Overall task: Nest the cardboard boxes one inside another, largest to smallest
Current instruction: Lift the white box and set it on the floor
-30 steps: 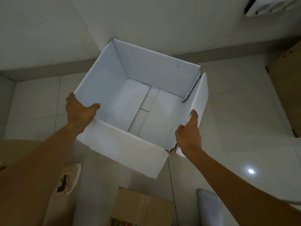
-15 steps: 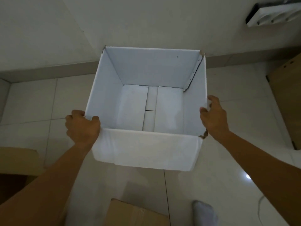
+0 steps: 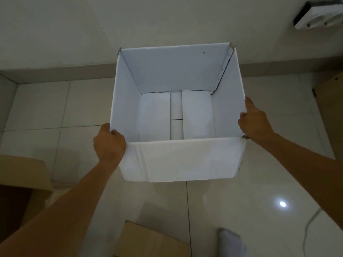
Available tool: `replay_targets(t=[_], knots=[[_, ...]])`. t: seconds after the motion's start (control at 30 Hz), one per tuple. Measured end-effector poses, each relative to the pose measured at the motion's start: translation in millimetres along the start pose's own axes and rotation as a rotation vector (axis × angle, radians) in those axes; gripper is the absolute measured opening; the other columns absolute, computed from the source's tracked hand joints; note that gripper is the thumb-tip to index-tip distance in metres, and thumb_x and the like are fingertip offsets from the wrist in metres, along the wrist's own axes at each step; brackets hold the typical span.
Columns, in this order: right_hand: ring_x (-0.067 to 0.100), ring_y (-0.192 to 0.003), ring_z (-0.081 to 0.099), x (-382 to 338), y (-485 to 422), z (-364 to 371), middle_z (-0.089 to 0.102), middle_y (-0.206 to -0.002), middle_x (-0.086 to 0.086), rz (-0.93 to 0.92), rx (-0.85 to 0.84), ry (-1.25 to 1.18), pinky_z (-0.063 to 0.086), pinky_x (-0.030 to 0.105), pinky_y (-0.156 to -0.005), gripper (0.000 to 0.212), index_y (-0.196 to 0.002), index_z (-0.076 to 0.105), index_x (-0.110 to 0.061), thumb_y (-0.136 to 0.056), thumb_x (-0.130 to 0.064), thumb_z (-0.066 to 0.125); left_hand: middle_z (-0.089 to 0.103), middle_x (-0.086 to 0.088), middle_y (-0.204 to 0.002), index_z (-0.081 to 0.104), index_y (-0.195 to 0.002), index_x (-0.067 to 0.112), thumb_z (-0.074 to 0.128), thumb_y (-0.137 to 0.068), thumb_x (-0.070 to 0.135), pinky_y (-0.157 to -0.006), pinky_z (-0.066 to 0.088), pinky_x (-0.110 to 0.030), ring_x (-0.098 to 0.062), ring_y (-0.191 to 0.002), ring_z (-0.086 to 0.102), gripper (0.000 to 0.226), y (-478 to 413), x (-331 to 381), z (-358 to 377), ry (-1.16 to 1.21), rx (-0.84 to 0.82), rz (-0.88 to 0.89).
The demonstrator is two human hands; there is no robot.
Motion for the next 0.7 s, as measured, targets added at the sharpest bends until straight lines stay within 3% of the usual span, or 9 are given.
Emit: replay_targets(t=[0.1, 0.23, 0.3, 0.43, 0.5, 0.6, 0.7], knots=[[0.043, -0.093, 0.059, -4, -8, -4, 0.06, -0.109, 0.031, -0.028, -0.032, 0.044, 0.049, 0.04, -0.074, 0.065, -0.149, 0.016, -0.013, -0.092, -0.001, 0.045, 0.065, -0.027, -0.096, 0.058, -0.098, -0.003, 0.043, -0.089, 0.004, -0.065, 0.038, -0.033, -0.044, -0.087, 0.06, 0.019, 0, 3, 2, 0.016, 0.007, -0.014], [0.033, -0.081, 0.054, -1, -11, -2, 0.059, -0.111, 0.029, -0.013, -0.037, 0.058, 0.046, 0.035, -0.064, 0.064, -0.149, 0.015, -0.015, -0.094, -0.004, 0.044, 0.065, -0.027, -0.095, 0.059, -0.095, -0.003, 0.044, -0.087, 0.003, -0.064, 0.037, -0.032, -0.043, -0.086, 0.06, 0.018, -4, 5, 3, 0.007, 0.003, -0.034], [0.034, -0.085, 0.056, 3, -13, -1, 0.057, -0.114, 0.026, 0.012, -0.034, 0.045, 0.047, 0.034, -0.068, 0.063, -0.15, 0.015, -0.017, -0.094, -0.007, 0.043, 0.065, -0.027, -0.097, 0.059, -0.097, -0.002, 0.045, -0.087, 0.004, -0.065, 0.037, -0.032, -0.043, -0.087, 0.06, 0.019, -5, 3, 2, -0.001, -0.01, -0.048], [0.039, -0.109, 0.055, 4, -8, -1, 0.049, -0.131, 0.024, 0.053, -0.056, 0.038, 0.044, 0.032, -0.076, 0.063, -0.15, 0.009, -0.018, -0.097, -0.015, 0.042, 0.063, -0.025, -0.103, 0.056, -0.107, -0.002, 0.044, -0.091, 0.013, -0.066, 0.041, -0.036, -0.041, -0.089, 0.059, 0.025, -2, -3, 4, 0.013, -0.062, -0.076], [0.039, -0.127, 0.042, 1, 2, -4, 0.03, -0.149, 0.021, 0.077, -0.018, 0.026, 0.045, 0.038, -0.09, 0.07, -0.151, 0.002, -0.017, -0.096, -0.022, 0.045, 0.062, -0.025, -0.109, 0.051, -0.114, -0.002, 0.047, -0.092, 0.021, -0.077, 0.046, -0.043, -0.043, -0.096, 0.058, 0.032, 2, -7, -1, 0.013, -0.073, -0.094], [0.033, -0.144, 0.018, -31, 34, -17, 0.014, -0.157, 0.018, -0.077, 0.166, 0.117, 0.017, 0.055, -0.115, 0.071, -0.149, 0.007, -0.014, -0.093, -0.022, 0.051, 0.056, -0.023, -0.125, 0.042, -0.128, -0.001, 0.051, -0.091, 0.03, -0.095, 0.04, -0.049, -0.042, -0.113, 0.053, 0.049, 9, -14, -14, 0.008, -0.078, -0.068], [0.029, -0.142, 0.025, -79, 83, 0, 0.028, -0.152, 0.016, -0.298, 0.209, 0.1, 0.007, 0.05, -0.118, 0.062, -0.145, 0.023, -0.014, -0.091, -0.018, 0.053, 0.048, -0.019, -0.138, 0.037, -0.138, 0.003, 0.055, -0.09, 0.032, -0.103, 0.035, -0.045, -0.036, -0.124, 0.046, 0.059, 19, -23, -40, 0.069, -0.058, -0.029]])
Point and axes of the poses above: each hand's wrist, its own y-axis away from the middle knuckle, its own z-axis out of the palm, x = y × z, the point moved 10 cm from there along -y, towards the middle knuckle
